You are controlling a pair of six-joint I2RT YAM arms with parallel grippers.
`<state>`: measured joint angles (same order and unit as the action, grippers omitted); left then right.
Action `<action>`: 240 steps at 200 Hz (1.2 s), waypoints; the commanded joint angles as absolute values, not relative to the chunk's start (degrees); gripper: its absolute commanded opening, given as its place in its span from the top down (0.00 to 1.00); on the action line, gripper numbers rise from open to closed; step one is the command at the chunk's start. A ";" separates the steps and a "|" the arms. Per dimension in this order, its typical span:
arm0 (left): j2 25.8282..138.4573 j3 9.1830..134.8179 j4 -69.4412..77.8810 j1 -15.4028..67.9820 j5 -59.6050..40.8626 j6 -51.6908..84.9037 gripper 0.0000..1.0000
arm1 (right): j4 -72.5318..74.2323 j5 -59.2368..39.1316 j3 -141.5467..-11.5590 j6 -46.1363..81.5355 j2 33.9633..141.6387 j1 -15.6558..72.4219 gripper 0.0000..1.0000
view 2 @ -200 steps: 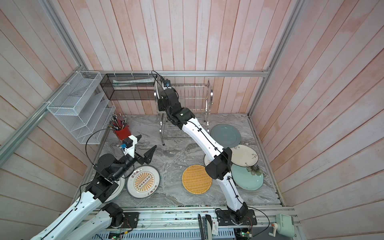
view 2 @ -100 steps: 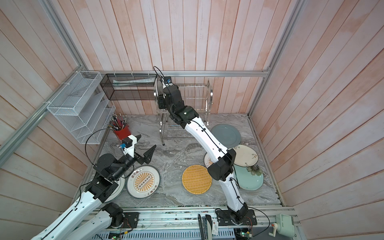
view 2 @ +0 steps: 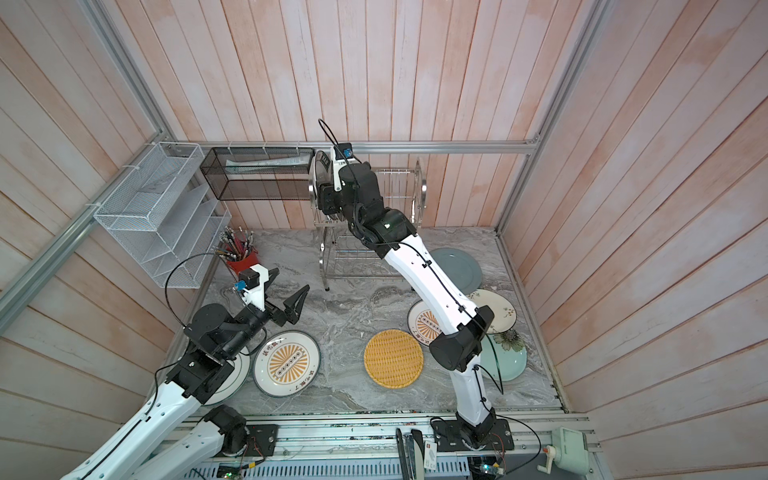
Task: Load the plates into the dish rack
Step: 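Withdraw the right gripper from the rack toward the table while the left gripper lowers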
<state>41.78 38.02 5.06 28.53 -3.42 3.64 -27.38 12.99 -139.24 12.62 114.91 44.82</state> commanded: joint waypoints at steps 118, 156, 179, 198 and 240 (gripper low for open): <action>24.21 35.51 -53.49 28.26 3.54 68.65 0.00 | -14.75 10.63 -75.72 22.75 71.47 44.70 0.02; 18.94 31.67 -59.83 28.30 5.17 75.51 0.00 | -11.53 7.83 -59.19 25.42 60.82 44.82 0.02; 18.64 29.06 -62.45 28.30 5.63 79.87 0.00 | -9.33 6.34 -51.99 26.26 56.45 44.81 0.02; 18.99 27.71 -62.88 28.30 5.94 82.32 0.00 | -7.32 5.87 -47.20 25.97 53.04 44.76 0.02; 19.69 23.42 -59.76 28.30 6.85 83.66 0.00 | -5.09 4.79 -41.81 25.31 50.05 44.73 0.02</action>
